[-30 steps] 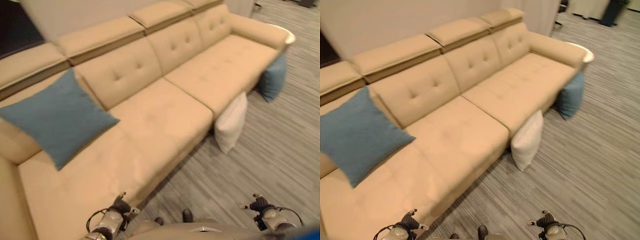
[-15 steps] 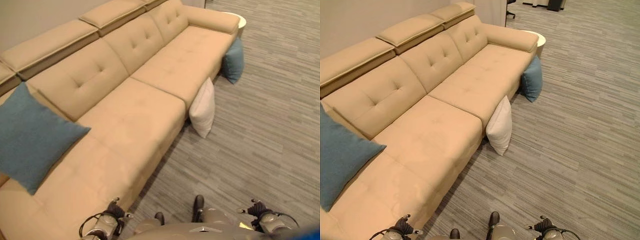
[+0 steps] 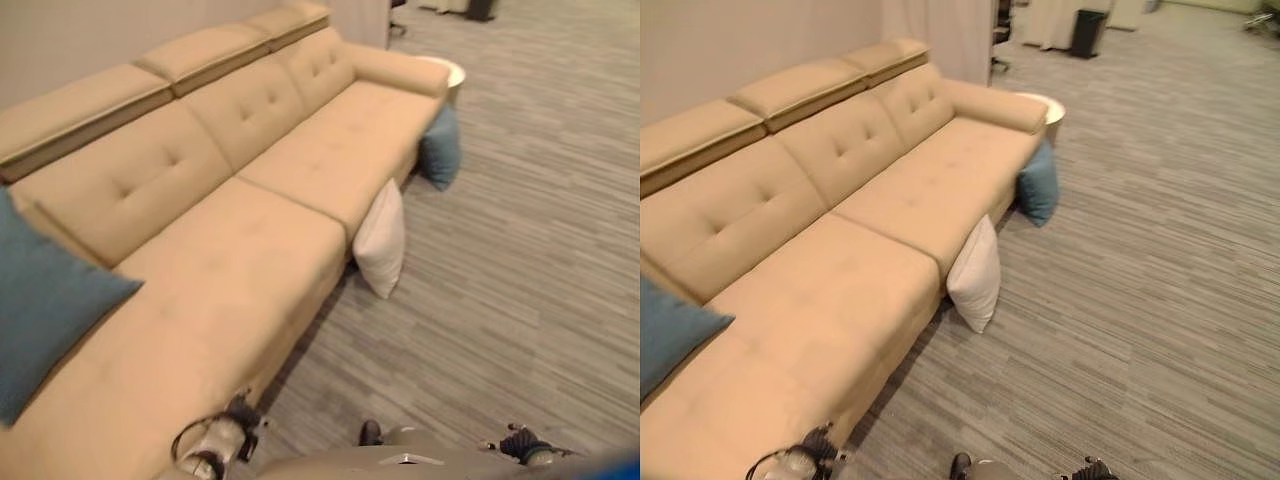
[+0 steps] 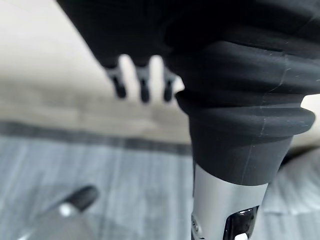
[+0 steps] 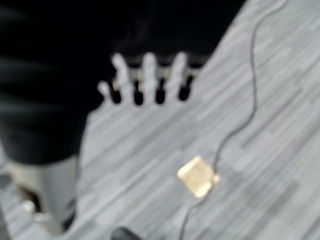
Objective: Pick up all the scattered cushions and arrange them neatly on the sofa.
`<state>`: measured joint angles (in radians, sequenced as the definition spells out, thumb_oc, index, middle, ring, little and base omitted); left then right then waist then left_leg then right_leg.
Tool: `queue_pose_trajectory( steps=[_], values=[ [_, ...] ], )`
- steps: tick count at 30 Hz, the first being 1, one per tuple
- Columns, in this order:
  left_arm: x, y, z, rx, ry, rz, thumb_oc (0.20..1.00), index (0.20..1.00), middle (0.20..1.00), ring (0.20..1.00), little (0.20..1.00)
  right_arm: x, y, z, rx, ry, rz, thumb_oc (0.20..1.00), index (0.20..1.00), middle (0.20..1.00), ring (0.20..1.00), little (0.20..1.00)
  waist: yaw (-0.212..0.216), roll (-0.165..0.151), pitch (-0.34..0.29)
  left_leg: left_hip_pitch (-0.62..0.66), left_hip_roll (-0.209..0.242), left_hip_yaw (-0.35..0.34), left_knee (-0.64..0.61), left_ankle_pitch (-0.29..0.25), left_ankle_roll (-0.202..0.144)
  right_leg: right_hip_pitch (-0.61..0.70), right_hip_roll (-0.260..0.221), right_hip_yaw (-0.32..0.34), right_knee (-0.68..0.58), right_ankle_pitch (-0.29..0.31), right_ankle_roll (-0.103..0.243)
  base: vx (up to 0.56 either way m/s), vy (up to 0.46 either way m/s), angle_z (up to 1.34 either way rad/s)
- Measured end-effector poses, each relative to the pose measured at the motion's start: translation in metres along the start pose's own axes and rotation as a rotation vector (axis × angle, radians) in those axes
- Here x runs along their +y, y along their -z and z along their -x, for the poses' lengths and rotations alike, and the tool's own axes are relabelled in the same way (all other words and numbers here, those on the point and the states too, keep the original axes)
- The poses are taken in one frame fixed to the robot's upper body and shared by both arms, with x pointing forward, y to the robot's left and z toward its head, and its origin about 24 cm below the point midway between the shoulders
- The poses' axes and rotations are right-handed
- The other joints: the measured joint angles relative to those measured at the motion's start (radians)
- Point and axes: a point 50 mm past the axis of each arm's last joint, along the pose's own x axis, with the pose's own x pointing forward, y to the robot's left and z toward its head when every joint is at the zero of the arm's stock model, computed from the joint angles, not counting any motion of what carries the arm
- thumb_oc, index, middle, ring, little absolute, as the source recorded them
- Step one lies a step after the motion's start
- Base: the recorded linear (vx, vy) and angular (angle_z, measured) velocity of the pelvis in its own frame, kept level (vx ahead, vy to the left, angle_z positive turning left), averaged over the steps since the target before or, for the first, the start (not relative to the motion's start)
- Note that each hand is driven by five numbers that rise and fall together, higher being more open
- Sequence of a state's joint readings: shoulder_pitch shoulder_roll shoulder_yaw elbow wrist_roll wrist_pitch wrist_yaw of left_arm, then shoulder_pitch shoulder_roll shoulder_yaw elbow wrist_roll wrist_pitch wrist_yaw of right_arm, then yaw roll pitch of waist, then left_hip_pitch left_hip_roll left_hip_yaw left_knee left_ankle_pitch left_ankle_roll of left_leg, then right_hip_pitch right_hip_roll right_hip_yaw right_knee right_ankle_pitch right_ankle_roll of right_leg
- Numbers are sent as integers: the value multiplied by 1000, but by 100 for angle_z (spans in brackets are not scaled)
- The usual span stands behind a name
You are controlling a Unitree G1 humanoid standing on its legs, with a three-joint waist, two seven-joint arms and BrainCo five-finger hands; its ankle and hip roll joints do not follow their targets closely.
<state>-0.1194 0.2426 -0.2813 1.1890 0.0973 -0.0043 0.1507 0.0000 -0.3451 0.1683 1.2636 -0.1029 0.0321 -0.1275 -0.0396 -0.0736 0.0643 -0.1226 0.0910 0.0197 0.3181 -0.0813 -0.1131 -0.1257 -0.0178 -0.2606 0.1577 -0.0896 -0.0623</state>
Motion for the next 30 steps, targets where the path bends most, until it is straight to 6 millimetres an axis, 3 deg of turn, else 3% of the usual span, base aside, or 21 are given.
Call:
queue_pose_trajectory(
  steps=[1, 3, 4, 5, 6, 7, 9, 11, 14, 15, 17, 19, 21, 23, 25, 26, 28, 29, 30],
  values=[
    [-1, -7, -1, -25, 6, -27, 1000, 1000, 1000, 1000, 1000, -4, 0, 0, 3, 13, 7, 1000, 1000, 1000, 1000, 1000, 3, -5, 5, -18, -25, -10, -69, 3, -2, 1, -1, 0, -25, 13, 19, 80, -51, 17],
    [0, -9, -1, -36, 5, -26, 1000, 1000, 1000, 1000, 1000, -9, -5, -2, -6, 30, 4, 1000, 1000, 1000, 1000, 1000, 8, -12, 20, -62, -55, 3, -146, 32, 4, 15, 11, 1, -71, 17, 27, 118, -1, 0],
    [1, -9, -1, -34, 2, -16, 1000, 1000, 1000, 1000, 1000, -8, -10, -2, -16, 28, 3, 1000, 1000, 1000, 1000, 1000, 14, -20, 29, -73, -75, 4, -187, 60, 8, 27, 16, 0, -100, 24, 55, 295, 90, -10],
    [2, -8, -1, -31, 2, -14, 1000, 1000, 1000, 1000, 1000, -7, -11, -2, -18, 28, 2, 1000, 1000, 1000, 1000, 1000, 17, -24, 33, -73, -80, 4, -201, 72, 8, 36, 19, -2, -116, 23, 63, 233, 90, -83],
    [-6, -8, 0, -28, 14, 33, 1000, 1000, 1000, 1000, 1000, -13, -23, -4, -32, 40, -2, 1000, 1000, 1000, 1000, 1000, 68, 31, 57, -67, -16, -84, -333, 126, -30, -17, 65, 18, 78, -75, 23, 381, 227, -84],
    [-4, -4, 0, -8, 10, 52, 1000, 1000, 1000, 1000, 1000, -17, -32, -4, -67, 60, -13, 1000, 1000, 1000, 1000, 1000, 42, 38, 95, -76, 14, -122, -342, 156, -32, -6, 49, 50, 114, -108, -18, 276, 213, -107],
    [-1, 4, 1, 14, -2, 87, 1000, 1000, 1000, 1000, 1000, -14, -28, -4, -51, 53, -8, 1000, 1000, 1000, 1000, 1000, 69, 8, 94, -66, -35, -129, -268, 159, -15, 20, 58, 139, 44, -67, 12, 285, 248, -106],
    [2, -1, 0, 3, -7, 86, 1000, 1000, 1000, 1000, 1000, -15, -17, -3, -21, 55, -6, 1000, 1000, 1000, 1000, 1000, 40, 8, 92, -51, -67, -95, -265, 167, 7, 61, 64, 140, -16, -37, -7, 148, 161, -39],
    [11, -15, -3, -37, -28, 80, 1000, 1000, 1000, 1000, 1000, -11, -19, -3, -24, 47, -3, 1000, 1000, 1000, 1000, 1000, 33, 0, 89, -29, -81, -40, -280, 150, 100, 77, 78, 166, -33, -38, -1, 88, 152, -35],
    [20, -19, -4, -49, -47, 64, 1000, 1000, 1000, 1000, 1000, -5, -34, -3, -68, 33, -12, 1000, 1000, 1000, 1000, 1000, 38, -27, 94, -14, -79, -14, -281, 141, 123, 56, 77, 203, -4, -31, 19, 113, 159, -87],
    [27, -16, -5, -44, -64, 59, 1000, 1000, 1000, 1000, 1000, -1, -61, -2, -141, 23, -8, 1000, 1000, 1000, 1000, 1000, 57, -25, 101, 27, -50, 36, -292, 123, 144, 21, 76, 214, 106, -44, 115, 159, 140, -90],
    [29, -26, -5, -74, -69, 67, 1000, 1000, 1000, 1000, 1000, -1, -72, -1, -192, 23, 10, 1000, 1000, 1000, 1000, 1000, 50, -5, 105, 54, -69, 29, -287, 87, 184, -3, 7, 203, 191, -88, 138, 124, 74, -27],
    [34, -27, -5, -84, -81, 66, 1000, 1000, 1000, 1000, 1000, 2, -78, 1, -220, 15, 14, 1000, 1000, 1000, 1000, 1000, 70, -13, 102, 71, -85, 67, -304, 86, 182, -53, -83, 180, 220, -89, 158, 102, 2, -39],
    [37, -24, -6, -71, -88, 62, 1000, 1000, 1000, 1000, 1000, 8, -84, 2, -240, 2, 8, 1000, 1000, 1000, 1000, 1000, 60, -19, 106, 87, -103, 79, -324, 85, 181, -81, -161, 179, 134, -50, 216, 269, 2, -28],
    [37, -8, -5, -17, -89, 64, 1000, 1000, 1000, 1000, 1000, 10, -88, 3, -255, -6, 7, 1000, 1000, 1000, 1000, 1000, 57, -19, 108, 114, -101, 94, -353, 76, 184, -109, -177, 144, 36, 3, 260, 179, -1, -33],
    [37, 4, -3, 23, -92, 82, 1000, 1000, 1000, 1000, 1000, 10, -89, 3, -256, -4, 5, 1000, 1000, 1000, 1000, 1000, 53, -26, 114, 148, -109, 125, -367, 82, 177, -114, -186, 127, -68, 77, 280, 149, -21, -35],
    [35, 13, -1, 43, -89, 89, 1000, 1000, 1000, 1000, 1000, 14, -77, 2, -222, -16, 8, 1000, 1000, 1000, 1000, 1000, 55, -46, 117, 186, -123, 129, -386, 62, 175, -117, -193, 100, -117, 120, 276, 259, -71, -7],
    [32, 17, 0, 52, -83, 91, 1000, 1000, 1000, 1000, 1000, 16, -70, 2, -204, -19, 9, 1000, 1000, 1000, 1000, 1000, 43, -52, 119, 205, -125, 114, -388, 42, 155, -121, -193, 99, -114, 159, 250, 318, -144, 12],
    [28, 20, 1, 59, -75, 97, 1000, 1000, 1000, 1000, 1000, 15, -68, 1, -193, -18, 7, 1000, 1000, 1000, 1000, 1000, 38, -49, 117, 212, -116, 108, -389, 34, 145, -120, -187, 90, -102, 179, 247, 166, -89, 7]
  ],
)
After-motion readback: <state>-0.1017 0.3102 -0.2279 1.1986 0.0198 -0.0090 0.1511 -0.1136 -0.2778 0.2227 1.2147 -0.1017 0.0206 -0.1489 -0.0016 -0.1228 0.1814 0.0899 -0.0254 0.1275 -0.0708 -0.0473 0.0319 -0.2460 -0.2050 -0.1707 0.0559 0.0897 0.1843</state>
